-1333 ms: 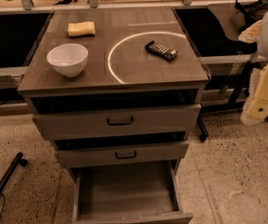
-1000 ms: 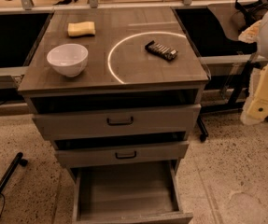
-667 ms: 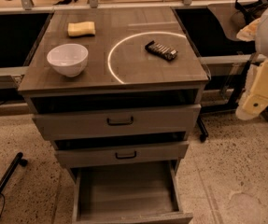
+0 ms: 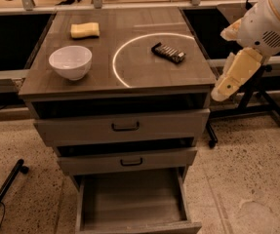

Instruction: Place rxbar chocolate into bottom drawer

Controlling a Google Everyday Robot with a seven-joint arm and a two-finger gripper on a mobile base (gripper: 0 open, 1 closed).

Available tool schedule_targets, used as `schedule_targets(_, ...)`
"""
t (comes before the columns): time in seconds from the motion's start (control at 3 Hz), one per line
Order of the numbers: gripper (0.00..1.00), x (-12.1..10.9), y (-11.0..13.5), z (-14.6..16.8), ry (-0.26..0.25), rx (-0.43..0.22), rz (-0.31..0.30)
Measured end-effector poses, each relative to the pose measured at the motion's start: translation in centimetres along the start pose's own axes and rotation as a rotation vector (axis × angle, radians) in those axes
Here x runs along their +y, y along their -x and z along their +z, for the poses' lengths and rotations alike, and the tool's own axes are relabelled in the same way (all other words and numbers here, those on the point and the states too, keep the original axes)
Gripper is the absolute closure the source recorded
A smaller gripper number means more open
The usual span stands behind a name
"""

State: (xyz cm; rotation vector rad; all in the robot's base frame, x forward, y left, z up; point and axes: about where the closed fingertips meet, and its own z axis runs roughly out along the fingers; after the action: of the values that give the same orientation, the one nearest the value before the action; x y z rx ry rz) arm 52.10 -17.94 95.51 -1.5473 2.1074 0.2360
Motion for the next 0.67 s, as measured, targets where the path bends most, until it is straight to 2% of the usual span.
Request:
schedule_targets(0.33,0.00,0.0,0.0,0.0,0.000,0.000,0.000)
schedule_targets(0.67,0.00,-1.4,0.4,1.0,-0.016,-0.035,0.002)
